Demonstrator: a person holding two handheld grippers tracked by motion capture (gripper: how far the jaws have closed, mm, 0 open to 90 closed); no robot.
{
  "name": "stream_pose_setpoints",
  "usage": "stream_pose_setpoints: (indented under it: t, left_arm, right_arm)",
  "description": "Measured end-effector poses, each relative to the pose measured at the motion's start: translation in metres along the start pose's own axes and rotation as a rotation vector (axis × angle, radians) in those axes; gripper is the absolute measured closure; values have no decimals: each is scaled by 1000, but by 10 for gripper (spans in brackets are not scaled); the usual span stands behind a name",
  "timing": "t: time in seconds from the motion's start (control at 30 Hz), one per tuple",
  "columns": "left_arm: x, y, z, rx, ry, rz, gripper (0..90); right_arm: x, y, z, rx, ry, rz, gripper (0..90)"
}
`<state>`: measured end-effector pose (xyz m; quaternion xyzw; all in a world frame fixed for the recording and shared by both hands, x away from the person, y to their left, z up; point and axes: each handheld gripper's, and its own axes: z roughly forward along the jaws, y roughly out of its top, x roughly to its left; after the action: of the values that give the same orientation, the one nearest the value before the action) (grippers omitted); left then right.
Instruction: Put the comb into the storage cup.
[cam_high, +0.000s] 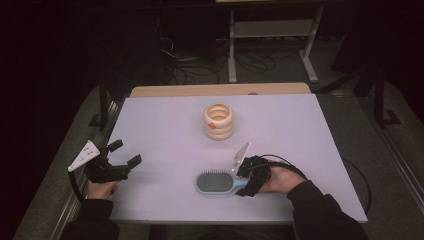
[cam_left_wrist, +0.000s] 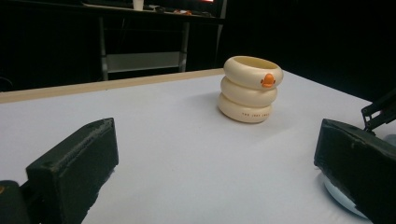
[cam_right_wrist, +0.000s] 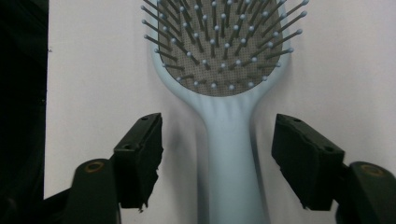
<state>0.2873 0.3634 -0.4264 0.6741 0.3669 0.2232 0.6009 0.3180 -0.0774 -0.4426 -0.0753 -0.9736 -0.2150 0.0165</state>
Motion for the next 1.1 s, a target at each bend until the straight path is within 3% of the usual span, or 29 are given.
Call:
stream_pose_setpoints:
  t: [0.1,0.23,0.27,0.43,0.6,1.1]
  left_arm:
    - [0,0,0,0,1,0,0]
    - [0,0,0,0,1,1,0]
    - [0,0,0,-1,1,3,0]
    - [0,0,0,-4,0,2,0]
    - [0,0,0,-3,0,3,0]
    - [0,1,-1,-3,0,4,0]
  right_arm:
    - [0,0,0,12,-1,-5,438]
    - [0,1,0,20,-5,-7,485]
    - [0,2,1,14,-8,-15,556]
    - [1,3,0,22,-25,-37,629]
    - [2,2,0,23,-31,-65,668]
    - [1,0,-1,16,-21,-64,683]
